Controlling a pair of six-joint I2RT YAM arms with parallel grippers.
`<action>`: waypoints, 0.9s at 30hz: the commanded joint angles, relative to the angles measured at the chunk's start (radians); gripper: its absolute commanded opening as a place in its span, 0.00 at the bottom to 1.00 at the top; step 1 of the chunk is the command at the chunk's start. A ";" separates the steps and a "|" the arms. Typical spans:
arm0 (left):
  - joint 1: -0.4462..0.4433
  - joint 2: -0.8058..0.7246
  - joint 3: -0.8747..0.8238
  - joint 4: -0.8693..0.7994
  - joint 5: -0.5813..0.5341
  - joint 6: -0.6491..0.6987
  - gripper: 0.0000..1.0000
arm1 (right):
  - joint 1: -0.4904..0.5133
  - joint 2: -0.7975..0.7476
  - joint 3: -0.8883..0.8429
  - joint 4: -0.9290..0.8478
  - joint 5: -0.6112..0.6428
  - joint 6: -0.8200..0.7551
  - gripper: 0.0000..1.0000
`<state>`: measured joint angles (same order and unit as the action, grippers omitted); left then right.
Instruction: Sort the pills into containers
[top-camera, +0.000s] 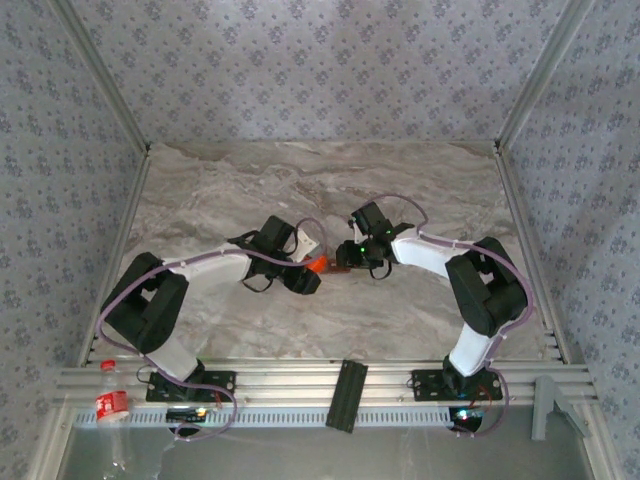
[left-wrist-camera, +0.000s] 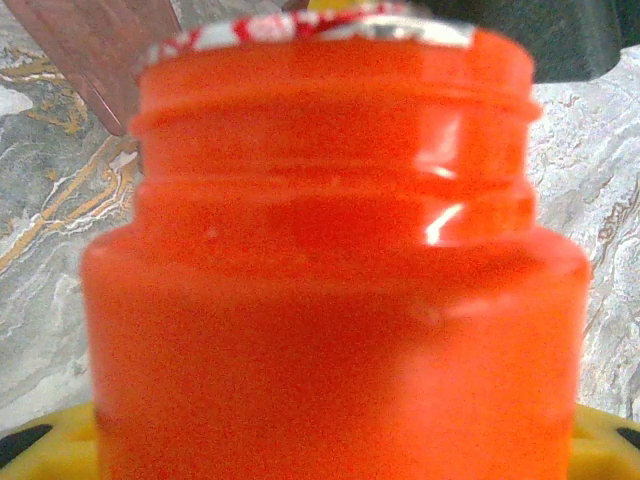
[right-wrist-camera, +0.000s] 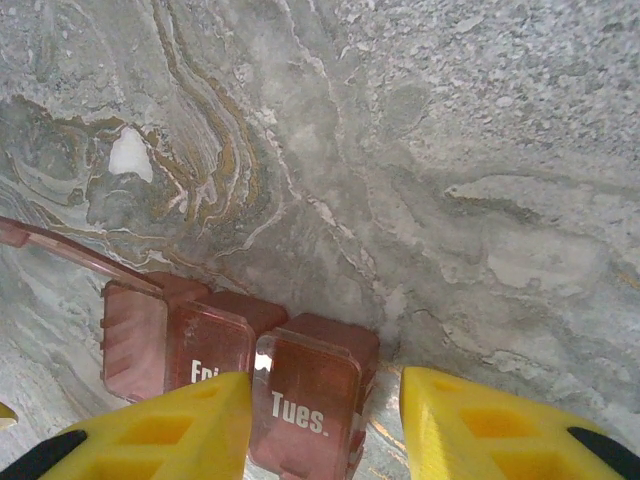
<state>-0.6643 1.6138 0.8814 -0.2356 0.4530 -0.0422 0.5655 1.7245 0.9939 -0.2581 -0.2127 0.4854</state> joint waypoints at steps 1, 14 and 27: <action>-0.009 0.006 0.031 -0.024 0.024 0.021 0.00 | 0.005 0.019 0.033 -0.028 0.022 -0.016 0.43; -0.009 0.005 0.034 -0.033 0.024 0.024 0.00 | 0.006 0.059 0.039 -0.033 0.044 -0.019 0.39; -0.009 0.026 0.054 -0.084 0.027 0.040 0.00 | 0.002 0.061 0.011 -0.011 0.008 -0.002 0.36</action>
<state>-0.6643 1.6287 0.8970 -0.2844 0.4534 -0.0273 0.5655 1.7588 1.0191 -0.2562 -0.2005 0.4820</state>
